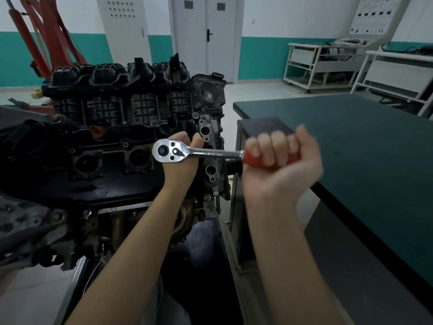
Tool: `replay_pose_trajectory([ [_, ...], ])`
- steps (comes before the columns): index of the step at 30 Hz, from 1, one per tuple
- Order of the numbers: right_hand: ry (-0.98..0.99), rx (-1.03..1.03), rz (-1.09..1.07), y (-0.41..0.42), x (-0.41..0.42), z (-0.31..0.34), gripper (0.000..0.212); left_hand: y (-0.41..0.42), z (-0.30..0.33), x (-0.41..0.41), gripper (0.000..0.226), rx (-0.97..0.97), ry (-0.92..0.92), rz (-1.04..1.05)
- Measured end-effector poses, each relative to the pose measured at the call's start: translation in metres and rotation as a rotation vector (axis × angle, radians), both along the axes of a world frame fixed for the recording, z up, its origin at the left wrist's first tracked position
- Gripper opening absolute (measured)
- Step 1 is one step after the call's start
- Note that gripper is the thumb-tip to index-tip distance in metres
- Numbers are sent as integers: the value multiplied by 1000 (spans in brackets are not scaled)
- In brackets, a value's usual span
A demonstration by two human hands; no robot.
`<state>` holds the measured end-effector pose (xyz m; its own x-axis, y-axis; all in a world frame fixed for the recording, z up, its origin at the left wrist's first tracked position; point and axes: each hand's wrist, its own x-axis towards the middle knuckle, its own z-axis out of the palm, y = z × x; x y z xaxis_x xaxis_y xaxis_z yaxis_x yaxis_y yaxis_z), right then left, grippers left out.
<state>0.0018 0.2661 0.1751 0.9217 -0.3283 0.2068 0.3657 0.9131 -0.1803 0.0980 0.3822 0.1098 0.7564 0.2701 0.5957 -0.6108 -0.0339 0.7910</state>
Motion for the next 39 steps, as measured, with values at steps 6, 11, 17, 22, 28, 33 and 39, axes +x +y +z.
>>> replay_pose_trajectory([
  [6, -4, 42, -55, 9, -18, -20, 42, -3, 2, -1, 49, -39, -31, -27],
  [11, 9, -162, 77, -15, 23, 27, 39, -2, -2, 6, 53, 52, 31, 93],
  [17, 21, -246, 133, -14, 36, 48, 37, 4, -6, 0, 25, 130, 324, 93],
  [22, 21, 28, -27, 3, -9, -8, 40, -3, -1, 0, 49, 8, -8, 45],
  [28, 0, 42, -37, 1, -10, -14, 46, -5, 2, 3, 54, -36, -14, 7],
  [33, 29, -206, 126, -20, 35, 37, 41, -1, -7, 10, 45, 59, 72, 37],
  [39, 25, -202, 106, -14, 33, 38, 39, -2, -4, 9, 40, 21, -18, 37],
])
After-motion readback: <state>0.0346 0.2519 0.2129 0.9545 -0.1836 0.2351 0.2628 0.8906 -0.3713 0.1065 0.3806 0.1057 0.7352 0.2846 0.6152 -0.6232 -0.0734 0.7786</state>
